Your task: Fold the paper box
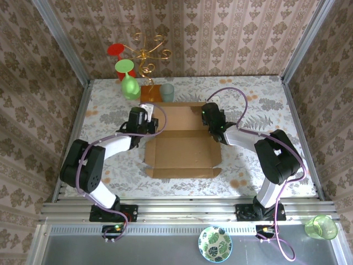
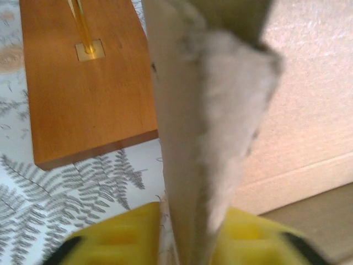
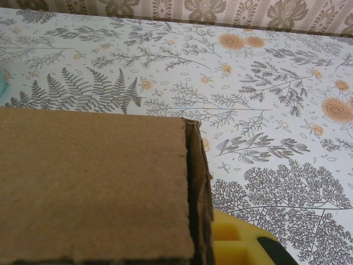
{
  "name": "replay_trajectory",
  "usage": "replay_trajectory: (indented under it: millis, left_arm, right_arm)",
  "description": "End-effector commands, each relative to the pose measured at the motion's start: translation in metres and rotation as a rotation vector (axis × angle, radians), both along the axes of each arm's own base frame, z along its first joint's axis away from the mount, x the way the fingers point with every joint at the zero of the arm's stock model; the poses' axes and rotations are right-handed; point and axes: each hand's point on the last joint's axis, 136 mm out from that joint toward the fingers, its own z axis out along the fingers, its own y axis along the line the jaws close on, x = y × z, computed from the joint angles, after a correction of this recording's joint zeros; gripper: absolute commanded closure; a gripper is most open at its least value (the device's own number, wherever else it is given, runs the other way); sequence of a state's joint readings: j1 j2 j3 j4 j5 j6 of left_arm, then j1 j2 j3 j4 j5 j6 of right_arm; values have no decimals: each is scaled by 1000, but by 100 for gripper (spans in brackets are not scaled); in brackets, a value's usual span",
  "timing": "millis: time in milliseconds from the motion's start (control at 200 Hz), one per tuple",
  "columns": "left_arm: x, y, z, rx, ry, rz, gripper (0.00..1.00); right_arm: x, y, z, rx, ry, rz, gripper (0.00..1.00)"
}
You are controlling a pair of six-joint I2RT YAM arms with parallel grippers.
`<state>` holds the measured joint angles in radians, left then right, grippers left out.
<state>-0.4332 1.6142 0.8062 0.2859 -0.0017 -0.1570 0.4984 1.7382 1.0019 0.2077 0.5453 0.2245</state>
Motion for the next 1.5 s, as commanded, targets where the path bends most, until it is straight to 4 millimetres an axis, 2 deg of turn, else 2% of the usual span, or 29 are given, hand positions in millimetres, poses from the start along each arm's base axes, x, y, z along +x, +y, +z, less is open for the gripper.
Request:
replay_trajectory:
  millis: [0,20,65,345,415,480,565,685,740,800,820,875,970,1080,1140,1230,1495]
  left_arm:
    - [13,13,2,89,-29,95,100]
    - [9,4,2,98,-35,82,100]
    - [8,0,3,122,-44,89,100]
    - [7,-4,4,207,-38,147,100]
    - [6,-5,6,190,-49,145,75]
    - [5,-9,14,149,-68,123,60]
    - [3,-11,35,70,-88,97,49]
    - [-4,-9,74,-53,-80,79,42]
    - [-8,-5,93,-121,-55,95,43]
    - [-16,-2,107,-203,-1,118,50]
    - [-13,9,113,-233,9,149,52]
    - [-17,16,126,-312,35,194,53]
    - [-18,30,137,-421,103,295,57]
    - [-14,37,137,-455,189,390,62]
    - [-8,34,140,-481,200,409,62]
    - [2,24,142,-529,211,400,61]
    - [22,-7,117,-566,251,337,66]
  right_arm:
    - [1,-6,-3,-31,14,-40,100]
    - [1,-6,-3,-30,13,-43,100]
    - [1,-6,-3,-31,15,-46,100]
    - [-5,-7,-5,-19,17,-99,100]
    - [-6,-8,-6,-17,18,-104,100]
    - [-7,-9,-8,-20,20,-106,100]
    - [-7,-11,-7,-27,14,-110,100]
    - [-9,-11,-4,-23,-14,-98,100]
    - [-10,-11,-2,-14,-37,-90,100]
    - [-10,-11,2,-6,-67,-86,100]
    - [-11,-11,2,-6,-74,-82,100]
    - [-12,-10,3,-4,-93,-74,100]
    - [-13,-9,4,-3,-121,-63,100]
    - [-13,-9,5,0,-137,-59,100]
    - [-14,-9,2,2,-137,-57,100]
    - [-14,-8,0,2,-137,-55,100]
    - [-14,-5,-2,4,-134,-53,100]
